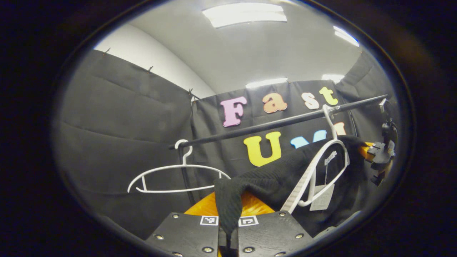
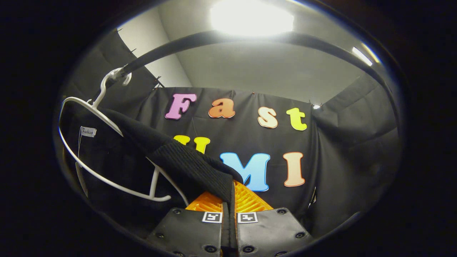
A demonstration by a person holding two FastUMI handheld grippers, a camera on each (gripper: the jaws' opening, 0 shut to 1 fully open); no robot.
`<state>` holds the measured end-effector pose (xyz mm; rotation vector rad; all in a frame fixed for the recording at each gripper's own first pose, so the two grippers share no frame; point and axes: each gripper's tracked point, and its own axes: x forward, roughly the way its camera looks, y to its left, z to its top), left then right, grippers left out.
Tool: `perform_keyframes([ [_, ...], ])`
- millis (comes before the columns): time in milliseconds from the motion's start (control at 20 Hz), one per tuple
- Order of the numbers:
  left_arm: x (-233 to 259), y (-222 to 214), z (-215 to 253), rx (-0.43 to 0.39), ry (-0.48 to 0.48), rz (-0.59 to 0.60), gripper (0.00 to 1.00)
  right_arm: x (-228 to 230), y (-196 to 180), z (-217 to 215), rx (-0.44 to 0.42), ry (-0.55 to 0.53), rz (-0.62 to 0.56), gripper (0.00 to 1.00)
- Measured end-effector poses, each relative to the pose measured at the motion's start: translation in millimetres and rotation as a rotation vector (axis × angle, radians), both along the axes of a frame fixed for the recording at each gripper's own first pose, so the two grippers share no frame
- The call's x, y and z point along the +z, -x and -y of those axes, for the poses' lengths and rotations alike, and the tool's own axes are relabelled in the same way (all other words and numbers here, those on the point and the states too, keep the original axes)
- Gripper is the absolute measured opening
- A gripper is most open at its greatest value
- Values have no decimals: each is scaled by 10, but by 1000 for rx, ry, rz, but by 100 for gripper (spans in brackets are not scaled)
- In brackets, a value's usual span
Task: Grasp the clothes on the hanger with both hands and then place them into the laundry hamper below.
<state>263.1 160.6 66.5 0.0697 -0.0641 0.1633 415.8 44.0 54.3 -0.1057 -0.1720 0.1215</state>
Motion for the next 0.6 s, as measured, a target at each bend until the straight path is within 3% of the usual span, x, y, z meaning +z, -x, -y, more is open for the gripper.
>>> perform_keyframes([
  [150,-297,-102,20,-37,50,-46,5,-250,-149,22,10,-38,-86,0],
  [300,-625,-97,-71,-24,76,-98,5,-452,-176,12,22,-76,-155,1],
  [500,-1027,-33,5,-41,104,-158,5,-641,-110,-17,26,-46,-197,5],
  [600,-1219,14,88,-52,108,-182,5,-765,-130,-45,33,-36,-227,1],
])
